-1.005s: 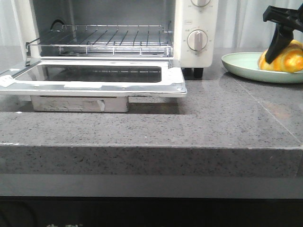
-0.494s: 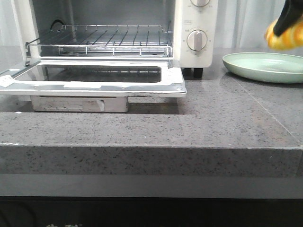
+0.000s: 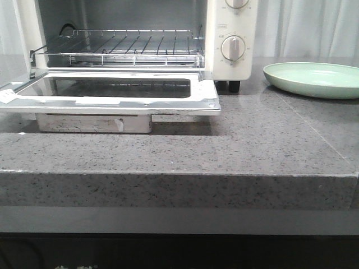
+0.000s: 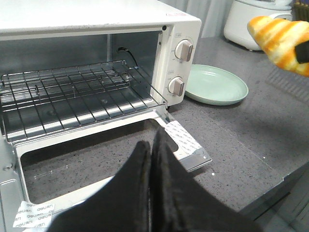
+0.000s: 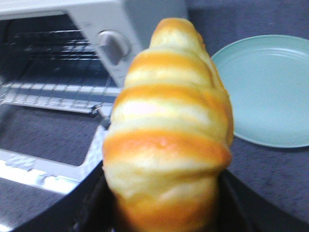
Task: Put bread in oven
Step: 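Lift the croissant with the right gripper and carry it toward the oven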
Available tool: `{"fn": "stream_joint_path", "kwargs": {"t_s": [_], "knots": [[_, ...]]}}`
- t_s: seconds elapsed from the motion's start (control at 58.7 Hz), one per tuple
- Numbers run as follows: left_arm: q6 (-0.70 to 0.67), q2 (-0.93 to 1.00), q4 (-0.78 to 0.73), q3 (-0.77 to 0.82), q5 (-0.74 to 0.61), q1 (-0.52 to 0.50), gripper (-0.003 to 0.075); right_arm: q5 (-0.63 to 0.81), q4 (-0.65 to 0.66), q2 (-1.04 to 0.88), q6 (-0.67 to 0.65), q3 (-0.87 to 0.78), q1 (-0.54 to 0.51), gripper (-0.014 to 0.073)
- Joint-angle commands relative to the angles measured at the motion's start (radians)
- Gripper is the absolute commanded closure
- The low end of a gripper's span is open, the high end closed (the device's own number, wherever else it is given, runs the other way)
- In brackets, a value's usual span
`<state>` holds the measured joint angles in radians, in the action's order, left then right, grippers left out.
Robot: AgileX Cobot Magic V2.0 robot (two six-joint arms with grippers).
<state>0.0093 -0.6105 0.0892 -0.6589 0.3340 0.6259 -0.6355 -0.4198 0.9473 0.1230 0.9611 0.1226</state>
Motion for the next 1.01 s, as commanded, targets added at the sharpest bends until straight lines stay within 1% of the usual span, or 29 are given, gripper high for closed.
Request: {"fn": "stream_joint_path", "kwargs": {"t_s": [0.0,0.085,0.256,0.375,0.494,0.664,0.988], "knots": [[-0.009,0.002,0.002,-0.026,-0.078,0.001,0.0741,0.059,-0.067,-0.039,0.017,0.01,0.076,0.0422],[-0.009,0.002,0.002,-0.026,-0.078,0.001,0.0741,0.083,-0.115,-0.017,0.017,0.011,0.178,0.0422],[-0.009,0.002,0.002,-0.026,-0.079,0.001,0.0741,0.242,-0.134,0.106,0.018,0.013,0.371,0.0421],[-0.009,0.002,0.002,-0.026,-0.079,0.001,0.0741,0.368,-0.168,0.226,0.018,0.023,0.448,0.0421],[-0.009,0.002,0.002,-0.026,-0.079,0.001,0.0741,0.443,-0.208,0.352,0.018,0.09,0.468,0.0421],[-0.009,0.002,0.002,-0.026,-0.079,0.001,0.0741,0.477,-0.268,0.495,0.018,0.208,0.468,0.0421],[-0.009,0.002,0.002,-0.026,-0.079,0.001,0.0741,0.472,-0.274,0.69,0.018,0.409,0.468,0.0421]]}}
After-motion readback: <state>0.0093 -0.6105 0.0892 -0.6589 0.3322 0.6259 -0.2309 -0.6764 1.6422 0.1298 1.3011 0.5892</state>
